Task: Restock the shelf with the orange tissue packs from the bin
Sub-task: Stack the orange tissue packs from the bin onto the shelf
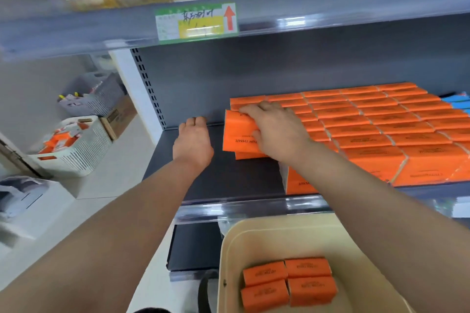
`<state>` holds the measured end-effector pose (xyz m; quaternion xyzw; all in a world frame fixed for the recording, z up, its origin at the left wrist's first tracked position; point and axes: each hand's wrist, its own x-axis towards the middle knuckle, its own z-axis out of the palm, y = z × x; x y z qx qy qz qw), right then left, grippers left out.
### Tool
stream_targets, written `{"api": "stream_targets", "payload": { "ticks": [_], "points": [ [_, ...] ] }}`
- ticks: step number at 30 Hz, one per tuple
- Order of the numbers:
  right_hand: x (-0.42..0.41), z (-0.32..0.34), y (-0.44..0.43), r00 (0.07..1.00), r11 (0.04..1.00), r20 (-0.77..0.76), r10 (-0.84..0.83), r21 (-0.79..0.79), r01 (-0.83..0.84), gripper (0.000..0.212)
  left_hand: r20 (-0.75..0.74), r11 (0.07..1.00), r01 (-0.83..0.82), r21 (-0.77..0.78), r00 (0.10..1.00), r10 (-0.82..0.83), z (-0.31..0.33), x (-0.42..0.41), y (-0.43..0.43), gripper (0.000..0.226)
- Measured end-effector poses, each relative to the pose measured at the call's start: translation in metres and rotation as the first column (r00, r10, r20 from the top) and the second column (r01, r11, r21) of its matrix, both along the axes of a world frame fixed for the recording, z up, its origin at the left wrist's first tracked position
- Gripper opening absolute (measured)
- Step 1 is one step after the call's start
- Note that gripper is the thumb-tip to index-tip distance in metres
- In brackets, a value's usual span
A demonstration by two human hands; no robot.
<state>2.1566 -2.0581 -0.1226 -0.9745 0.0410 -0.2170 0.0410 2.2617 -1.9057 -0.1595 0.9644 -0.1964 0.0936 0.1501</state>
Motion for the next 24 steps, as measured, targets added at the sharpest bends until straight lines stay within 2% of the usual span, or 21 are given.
{"api": "stream_targets", "payload": {
  "ticks": [7,12,18,24],
  "points": [
    [0.017,-0.037,0.024,0.988,1.000,-0.156,0.002,0.008,-0.001,0.056,-0.100,0.998,0.057,0.011,0.993,-0.056,-0.014,-0.006,0.027,0.057],
    [0.025,-0.045,0.021,0.983,0.995,-0.167,-0.081,-0.066,0.071,0.063,-0.112,0.996,0.090,0.010,0.990,-0.088,-0.021,-0.004,0.027,0.056],
    [0.036,-0.048,0.024,0.965,0.976,-0.210,-0.157,-0.182,0.119,0.061,-0.120,0.995,0.101,-0.022,0.987,-0.103,-0.026,0.000,0.025,0.055],
    [0.035,-0.052,0.027,0.955,0.979,-0.261,-0.141,-0.180,0.096,0.066,-0.139,0.995,0.099,0.000,0.985,-0.098,-0.030,-0.005,0.034,0.055]
  ]
}}
